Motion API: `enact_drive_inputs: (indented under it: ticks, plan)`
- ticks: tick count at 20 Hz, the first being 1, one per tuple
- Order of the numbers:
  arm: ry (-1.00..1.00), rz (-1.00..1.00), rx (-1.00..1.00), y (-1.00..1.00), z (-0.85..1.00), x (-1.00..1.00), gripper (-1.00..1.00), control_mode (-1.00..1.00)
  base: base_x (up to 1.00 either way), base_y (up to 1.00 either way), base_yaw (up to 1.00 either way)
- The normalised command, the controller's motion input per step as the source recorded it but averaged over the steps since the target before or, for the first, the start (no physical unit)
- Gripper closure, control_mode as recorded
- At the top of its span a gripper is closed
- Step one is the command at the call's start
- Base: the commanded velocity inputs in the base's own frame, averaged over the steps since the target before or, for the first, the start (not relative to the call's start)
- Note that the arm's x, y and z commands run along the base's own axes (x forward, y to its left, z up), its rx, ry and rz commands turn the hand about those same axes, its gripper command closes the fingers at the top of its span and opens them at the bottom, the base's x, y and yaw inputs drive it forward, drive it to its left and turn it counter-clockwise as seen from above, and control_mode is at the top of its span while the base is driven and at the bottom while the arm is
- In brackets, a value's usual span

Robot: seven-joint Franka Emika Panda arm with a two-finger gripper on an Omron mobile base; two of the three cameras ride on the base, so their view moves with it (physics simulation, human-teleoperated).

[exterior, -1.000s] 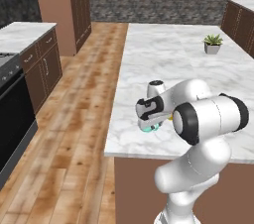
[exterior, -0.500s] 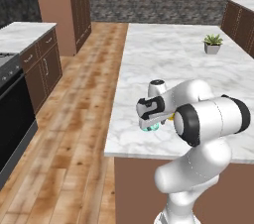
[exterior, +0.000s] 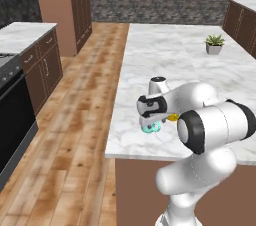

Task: Clear the mugs and bowl far away from the sink.

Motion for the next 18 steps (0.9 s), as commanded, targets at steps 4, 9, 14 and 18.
enact_drive_inputs:
  ticks: [4,9,14,18]
  plan:
    - [0.0,-0.01,0.0,-0.04,0.5,-0.12,-1.0,-1.0,0.0,0.0,0.0]
    - [-0.02,-0.11,0.03,-0.23,0.6,-0.62,-1.0,-1.0,0.0,0.0,0.0]
    - [-0.04,-0.08,0.04,-0.05,0.72,-0.82,-1.0,-1.0,0.0,0.0,0.0]
    - [-0.23,-0.03,0.0,0.0,0.62,-0.89,-1.0,-1.0,0.0,0.0,0.0]
